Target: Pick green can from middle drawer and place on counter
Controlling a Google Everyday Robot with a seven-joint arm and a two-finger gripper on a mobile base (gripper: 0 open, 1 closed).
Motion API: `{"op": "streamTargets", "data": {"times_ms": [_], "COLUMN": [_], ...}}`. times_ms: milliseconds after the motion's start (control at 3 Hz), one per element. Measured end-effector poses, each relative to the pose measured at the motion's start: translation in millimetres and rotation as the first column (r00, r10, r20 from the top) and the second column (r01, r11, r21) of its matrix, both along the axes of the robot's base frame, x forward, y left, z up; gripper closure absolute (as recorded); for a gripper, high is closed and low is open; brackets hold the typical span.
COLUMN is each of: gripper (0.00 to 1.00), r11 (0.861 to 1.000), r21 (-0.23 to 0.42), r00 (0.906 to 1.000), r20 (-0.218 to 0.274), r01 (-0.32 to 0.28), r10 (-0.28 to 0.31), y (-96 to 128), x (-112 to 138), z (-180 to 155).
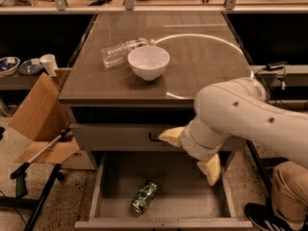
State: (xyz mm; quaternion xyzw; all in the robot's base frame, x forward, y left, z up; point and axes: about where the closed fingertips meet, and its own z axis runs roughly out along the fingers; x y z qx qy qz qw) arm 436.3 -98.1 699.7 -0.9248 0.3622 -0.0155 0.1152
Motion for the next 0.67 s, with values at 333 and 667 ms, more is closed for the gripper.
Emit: {"op": "streamTargets", "data": {"times_ms": [333,667], "gripper": [0.00,0.00], "r11": [0.999,0.990], "r21": [-0.006,-0.005], "r00": [0.9985,0.9891], "r20": [0.010,0.047], "r01": [-0.053,-0.139], "r10": [0.053,0.139], "y": [20,49], "x": [6,3], "z": [-19,-51]}}
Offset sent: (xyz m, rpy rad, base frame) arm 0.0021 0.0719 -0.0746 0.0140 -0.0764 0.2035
